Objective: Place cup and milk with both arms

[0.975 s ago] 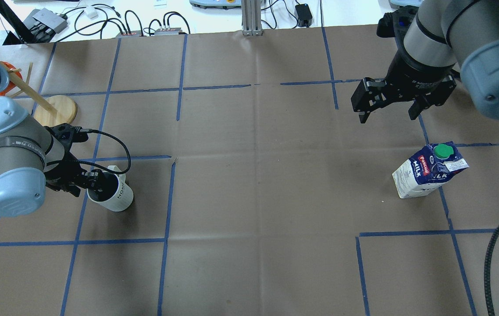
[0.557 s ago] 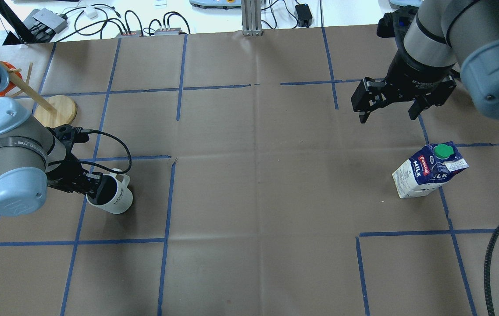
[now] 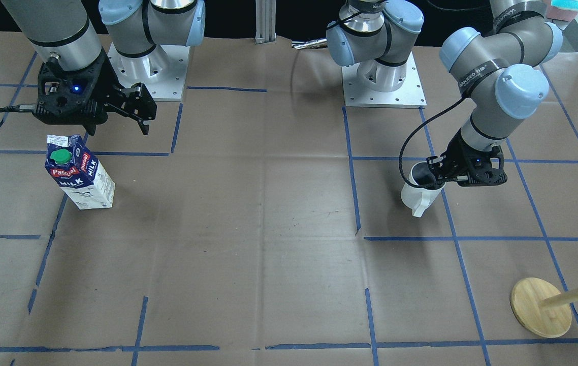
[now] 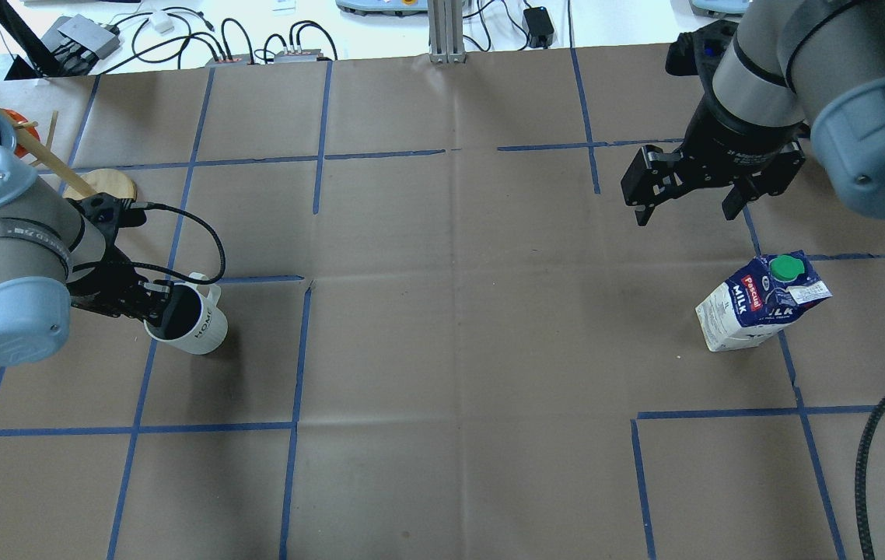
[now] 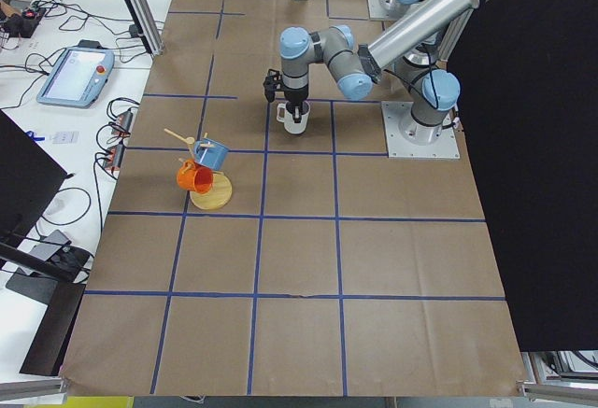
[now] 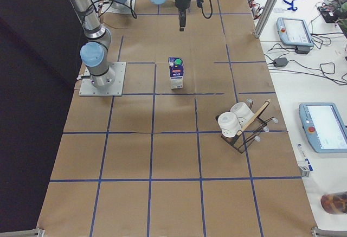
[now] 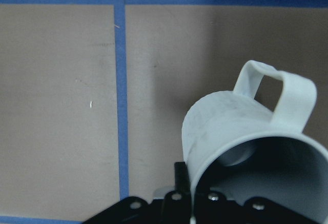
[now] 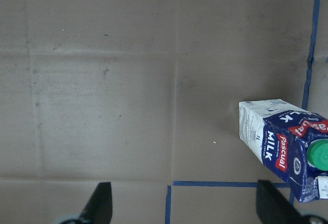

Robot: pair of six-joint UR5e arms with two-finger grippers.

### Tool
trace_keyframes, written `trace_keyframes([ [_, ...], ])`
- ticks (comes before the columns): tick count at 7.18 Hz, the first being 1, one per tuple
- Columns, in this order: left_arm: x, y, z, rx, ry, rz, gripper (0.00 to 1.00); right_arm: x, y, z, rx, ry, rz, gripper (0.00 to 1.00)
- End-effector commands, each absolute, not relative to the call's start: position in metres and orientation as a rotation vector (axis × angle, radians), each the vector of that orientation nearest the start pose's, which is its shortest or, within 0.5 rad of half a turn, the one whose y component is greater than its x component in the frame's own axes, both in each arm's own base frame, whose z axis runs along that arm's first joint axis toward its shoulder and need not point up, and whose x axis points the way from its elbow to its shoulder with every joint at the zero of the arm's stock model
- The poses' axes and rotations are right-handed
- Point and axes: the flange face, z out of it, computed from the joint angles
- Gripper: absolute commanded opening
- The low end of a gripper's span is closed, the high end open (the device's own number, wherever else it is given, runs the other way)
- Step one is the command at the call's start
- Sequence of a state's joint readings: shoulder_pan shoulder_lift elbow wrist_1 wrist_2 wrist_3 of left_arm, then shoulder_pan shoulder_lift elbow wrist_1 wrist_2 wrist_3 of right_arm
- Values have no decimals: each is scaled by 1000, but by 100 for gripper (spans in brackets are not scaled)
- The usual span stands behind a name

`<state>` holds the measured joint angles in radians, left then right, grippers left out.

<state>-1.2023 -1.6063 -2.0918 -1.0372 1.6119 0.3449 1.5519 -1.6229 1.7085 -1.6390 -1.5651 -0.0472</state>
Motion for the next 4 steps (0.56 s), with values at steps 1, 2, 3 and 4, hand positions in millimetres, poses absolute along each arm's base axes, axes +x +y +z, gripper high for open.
trace_keyframes([
  [1, 17, -491, 311, -27, 3094, -20, 0, 125, -467, 451, -46, 3135, 24, 100],
  [2, -16, -509, 323, 57, 3090, -61, 0, 125, -467, 451, -46, 3135, 24, 100],
  [3, -55, -526, 323, 96, 3096, -77, 0, 125, -467, 451, -46, 3135, 24, 100],
  [4, -86, -565, 336, 143, 3083, -135, 0, 125, -467, 451, -46, 3135, 24, 100],
])
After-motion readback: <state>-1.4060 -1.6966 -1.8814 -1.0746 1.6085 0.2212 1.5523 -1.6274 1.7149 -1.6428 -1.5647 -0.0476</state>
